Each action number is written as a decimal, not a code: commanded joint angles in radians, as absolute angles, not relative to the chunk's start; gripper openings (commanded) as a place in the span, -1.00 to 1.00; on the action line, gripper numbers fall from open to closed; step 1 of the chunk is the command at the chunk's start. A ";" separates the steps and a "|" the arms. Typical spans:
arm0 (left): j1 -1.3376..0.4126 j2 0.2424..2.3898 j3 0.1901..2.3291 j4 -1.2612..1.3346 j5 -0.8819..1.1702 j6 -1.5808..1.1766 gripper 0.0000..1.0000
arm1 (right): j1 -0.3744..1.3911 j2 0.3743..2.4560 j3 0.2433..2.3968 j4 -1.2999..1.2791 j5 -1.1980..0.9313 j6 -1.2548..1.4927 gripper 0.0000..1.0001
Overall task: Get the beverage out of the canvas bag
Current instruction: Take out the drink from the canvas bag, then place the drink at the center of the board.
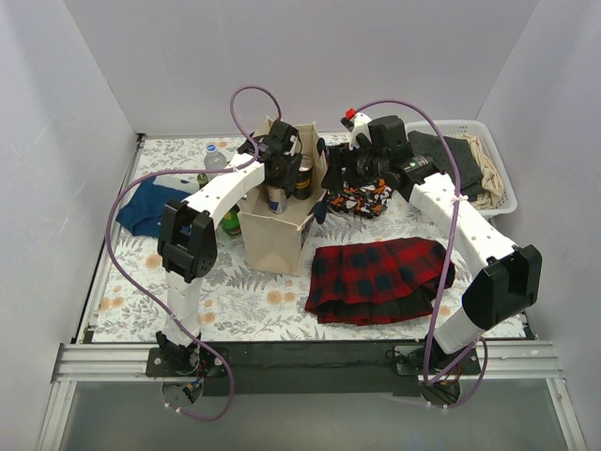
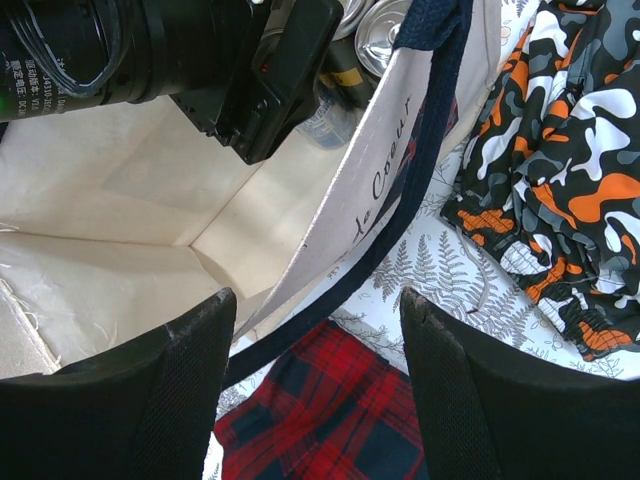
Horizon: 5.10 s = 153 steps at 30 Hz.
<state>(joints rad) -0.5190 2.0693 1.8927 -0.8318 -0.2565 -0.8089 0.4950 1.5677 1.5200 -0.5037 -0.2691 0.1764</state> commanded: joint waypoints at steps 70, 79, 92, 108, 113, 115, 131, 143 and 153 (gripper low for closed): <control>-0.518 1.672 2.082 -0.925 -0.204 -0.851 -1.00 | 0.482 1.353 1.420 -0.465 -0.301 0.242 0.43; -0.519 1.563 2.040 -0.885 -0.221 -0.868 -1.00 | 0.483 1.310 1.401 -0.466 -0.296 0.264 0.44; -0.520 1.376 1.918 -0.903 -0.356 -0.911 -1.00 | 0.482 1.310 1.391 -0.465 -0.302 0.270 0.44; -0.518 1.223 1.854 -1.007 -0.511 -1.008 -1.00 | 0.485 1.324 1.378 -0.449 -0.336 0.287 0.44; -0.518 1.207 1.832 -1.074 -0.525 -1.063 -1.00 | 0.483 1.341 1.376 -0.440 -0.351 0.299 0.44; -0.518 1.172 1.806 -1.074 -0.522 -1.071 -1.00 | 0.483 1.347 1.377 -0.437 -0.362 0.304 0.44; -0.518 1.118 1.559 -1.008 -0.497 -1.094 -1.00 | 0.483 1.339 1.373 -0.426 -0.365 0.305 0.44; -0.520 1.072 1.275 -0.799 -0.477 -1.086 -1.00 | 0.485 1.318 1.362 -0.431 -0.362 0.299 0.45; -0.517 1.101 1.129 -0.683 -0.534 -1.060 -1.00 | 0.483 1.296 1.353 -0.433 -0.347 0.301 0.45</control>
<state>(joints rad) -0.5194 1.1294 1.1549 -0.8043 -0.4625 -1.0763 0.4854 1.3373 1.3586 -0.4679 -0.3519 0.3004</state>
